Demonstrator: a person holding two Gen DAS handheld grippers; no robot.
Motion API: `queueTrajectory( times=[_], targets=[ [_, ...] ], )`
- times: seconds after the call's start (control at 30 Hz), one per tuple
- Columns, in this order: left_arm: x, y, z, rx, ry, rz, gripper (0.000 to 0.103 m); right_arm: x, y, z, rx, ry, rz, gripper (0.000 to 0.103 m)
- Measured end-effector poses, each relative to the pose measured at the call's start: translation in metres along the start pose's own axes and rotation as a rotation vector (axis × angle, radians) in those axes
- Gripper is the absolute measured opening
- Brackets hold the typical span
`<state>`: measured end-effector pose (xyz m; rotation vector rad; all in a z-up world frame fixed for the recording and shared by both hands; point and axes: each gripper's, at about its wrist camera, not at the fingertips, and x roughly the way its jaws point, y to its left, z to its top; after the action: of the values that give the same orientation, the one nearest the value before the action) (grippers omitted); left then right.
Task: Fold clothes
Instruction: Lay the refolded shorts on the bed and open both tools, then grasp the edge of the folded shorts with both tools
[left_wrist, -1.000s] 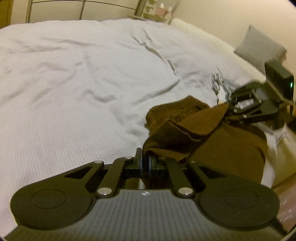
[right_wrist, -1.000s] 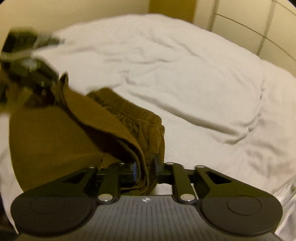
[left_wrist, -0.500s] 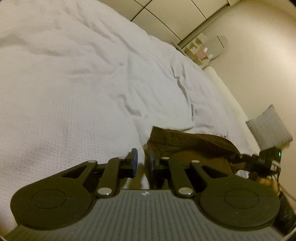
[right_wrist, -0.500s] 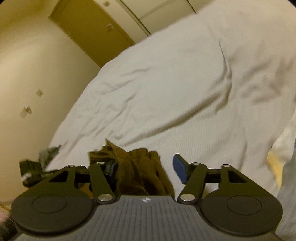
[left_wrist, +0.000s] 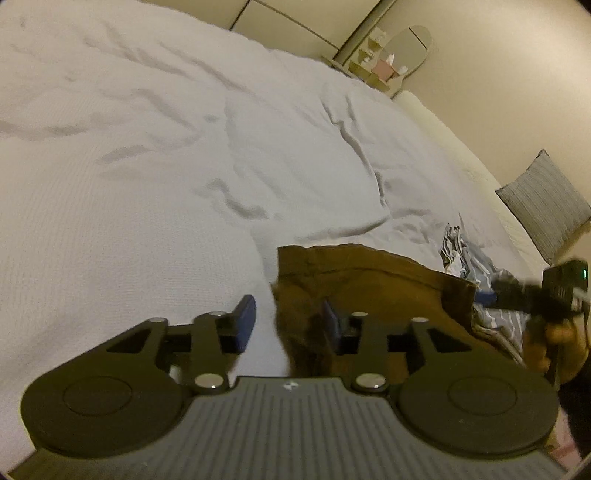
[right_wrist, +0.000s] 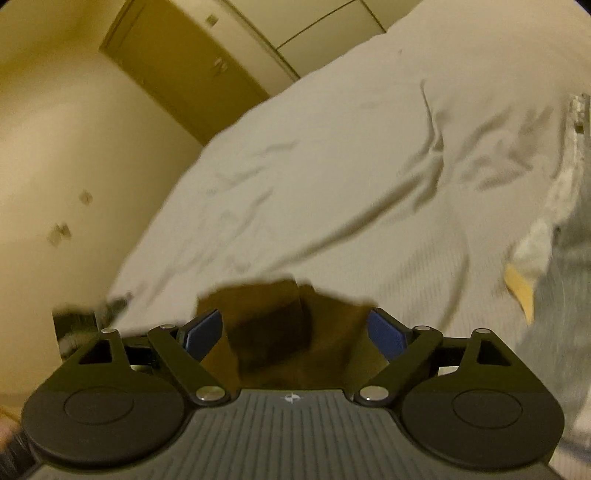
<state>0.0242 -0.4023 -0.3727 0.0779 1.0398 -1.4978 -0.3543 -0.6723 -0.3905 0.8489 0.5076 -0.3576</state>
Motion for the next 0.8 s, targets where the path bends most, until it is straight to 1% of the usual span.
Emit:
queueTrajectory(
  times=[0.1, 0.13, 0.17, 0.23, 0.3, 0.37, 0.4, 0.43, 0.47, 0.5, 0.53, 0.57, 0.6, 0.63, 0.67, 0.7, 0.73, 0.77, 0.8],
  targets=[
    [0.014, 0.002, 0.006, -0.026, 0.037, -0.040, 0.035, 0.006, -0.008, -0.017, 0.041, 0.009, 0.014, 0.088],
    [0.018, 0.002, 0.006, -0.028, 0.046, -0.051, 0.031, 0.008, -0.009, -0.021, 0.062, 0.008, 0.021, 0.088],
    [0.020, 0.002, 0.007, -0.029, 0.051, -0.055, 0.022, 0.011, -0.009, -0.024, 0.072, 0.001, 0.025, 0.088],
    [0.021, 0.001, 0.005, -0.026, 0.040, -0.041, 0.007, 0.016, -0.007, -0.027, 0.079, -0.028, 0.022, 0.086],
    [0.018, -0.001, 0.001, -0.017, 0.013, -0.039, 0.004, 0.017, -0.004, -0.027, 0.079, -0.072, 0.019, 0.083],
    [0.012, -0.004, -0.004, 0.002, -0.015, -0.033, 0.003, 0.018, 0.003, -0.025, 0.041, -0.120, -0.038, 0.069],
    [0.008, -0.006, -0.007, 0.010, -0.030, -0.030, 0.003, 0.017, 0.007, -0.024, 0.019, -0.141, -0.085, 0.055],
    [0.005, -0.007, -0.009, 0.012, -0.046, -0.026, 0.003, 0.015, 0.010, -0.022, 0.001, -0.161, -0.136, 0.046],
    [0.002, -0.007, -0.011, 0.010, -0.057, -0.022, 0.003, 0.012, 0.013, -0.022, -0.006, -0.181, -0.157, 0.045],
    [0.001, -0.008, -0.012, 0.013, -0.061, -0.019, 0.003, 0.008, 0.016, -0.023, -0.007, -0.195, -0.148, 0.045],
    [-0.001, -0.009, -0.012, 0.015, -0.064, -0.017, 0.003, 0.005, 0.020, -0.024, -0.014, -0.201, -0.132, 0.048],
    [-0.001, -0.010, -0.013, 0.018, -0.064, -0.015, 0.003, 0.003, 0.026, -0.026, -0.035, -0.197, -0.122, 0.052],
    [0.000, -0.010, -0.012, 0.022, -0.056, -0.015, 0.003, 0.002, 0.034, -0.029, -0.080, -0.174, -0.130, 0.078],
    [0.002, -0.010, -0.011, 0.025, -0.047, -0.014, 0.003, 0.004, 0.043, -0.032, -0.142, -0.144, -0.152, 0.095],
    [0.005, -0.010, -0.011, 0.028, -0.038, -0.013, 0.004, 0.008, 0.052, -0.037, -0.217, -0.112, -0.180, 0.095],
    [0.007, -0.010, -0.010, 0.030, -0.029, -0.010, 0.004, 0.014, 0.061, -0.042, -0.296, -0.084, -0.221, 0.091],
    [0.009, -0.011, -0.010, 0.033, -0.022, -0.008, 0.004, 0.019, 0.066, -0.047, -0.357, -0.072, -0.275, 0.084],
    [0.011, -0.010, -0.010, 0.034, -0.017, -0.008, 0.005, 0.022, 0.065, -0.048, -0.374, -0.076, -0.315, 0.080],
    [0.012, -0.010, -0.010, 0.034, -0.014, -0.008, 0.005, 0.022, 0.056, -0.046, -0.334, -0.094, -0.329, 0.074]
  ],
)
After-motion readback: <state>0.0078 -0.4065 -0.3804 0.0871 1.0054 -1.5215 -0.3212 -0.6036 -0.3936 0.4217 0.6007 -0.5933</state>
